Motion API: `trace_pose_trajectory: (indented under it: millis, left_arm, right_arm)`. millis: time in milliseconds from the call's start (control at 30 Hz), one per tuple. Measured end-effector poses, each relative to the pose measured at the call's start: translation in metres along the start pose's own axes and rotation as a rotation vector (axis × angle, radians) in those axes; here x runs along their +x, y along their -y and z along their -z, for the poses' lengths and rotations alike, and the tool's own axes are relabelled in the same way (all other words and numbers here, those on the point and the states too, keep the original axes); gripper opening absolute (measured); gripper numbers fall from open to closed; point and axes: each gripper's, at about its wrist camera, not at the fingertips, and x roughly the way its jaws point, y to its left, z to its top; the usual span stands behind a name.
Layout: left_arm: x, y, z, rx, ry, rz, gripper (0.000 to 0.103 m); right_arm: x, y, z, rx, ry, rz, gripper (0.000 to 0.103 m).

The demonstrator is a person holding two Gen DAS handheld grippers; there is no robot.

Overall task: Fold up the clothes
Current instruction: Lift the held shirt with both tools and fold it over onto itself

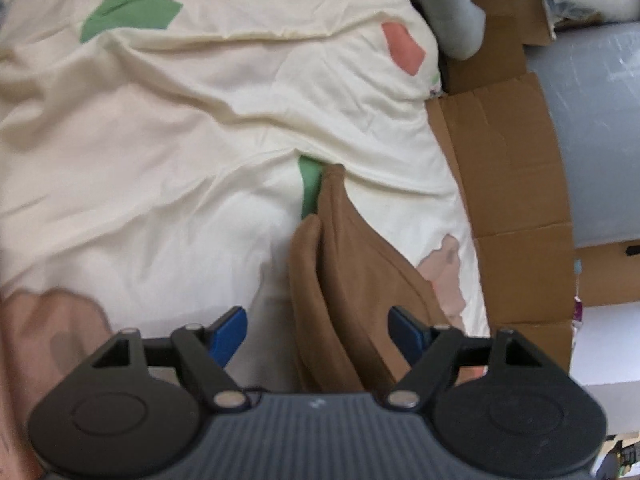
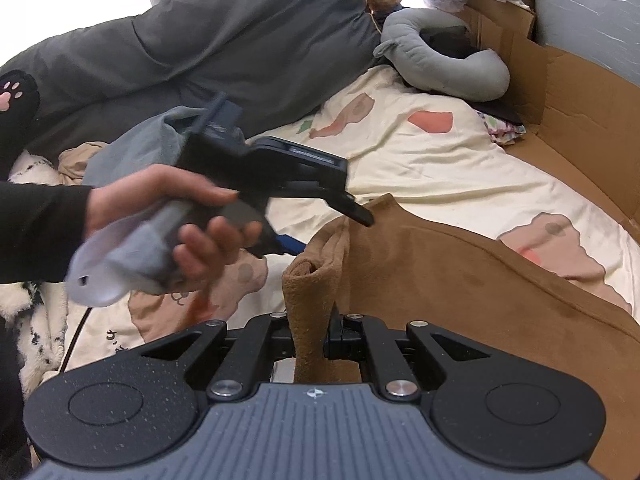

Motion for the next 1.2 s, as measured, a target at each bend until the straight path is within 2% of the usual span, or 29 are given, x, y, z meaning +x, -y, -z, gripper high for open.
trace_pose_trajectory:
  millis: [67,300,400,533,933,1067,1200]
  left_arm:
    - [0.005,0.001,-0.003,0.013,-0.007,-0.005,0.066]
    - [0.011,0.007,-0.012,0.049,-0.040,-0.022,0.024]
    - [0.010,0.012,-0.016,0.070,-0.043,-0.034,0.015]
    - [0.004,0.029,-0.017,0.153,-0.054,-0.066,0.012]
    - [-0.015,0.096,-0.008,0.281,-0.048,-0.092,0.011]
    - [-0.021,0.123,-0.001,0.317,-0.039,-0.095,0.010]
    - [-0.021,0.150,0.010,0.367,-0.031,-0.102,0.010]
  right_arm:
    - [-0.001,0.000,0.001,0.000,0.001,-0.002,0.005]
    - [-0.002,0.003,0.003,0.010,-0.003,-0.011,0.005]
    - [-0.003,0.004,0.004,0.011,-0.001,-0.013,0.005]
    - [-0.006,0.005,0.005,0.015,0.007,-0.019,0.005]
    - [-0.039,0.014,0.011,0.030,0.030,-0.044,0.004]
    - [-0.054,0.030,0.014,0.075,0.057,-0.037,0.004]
    - [-0.072,0.054,0.024,0.177,0.092,-0.025,0.004]
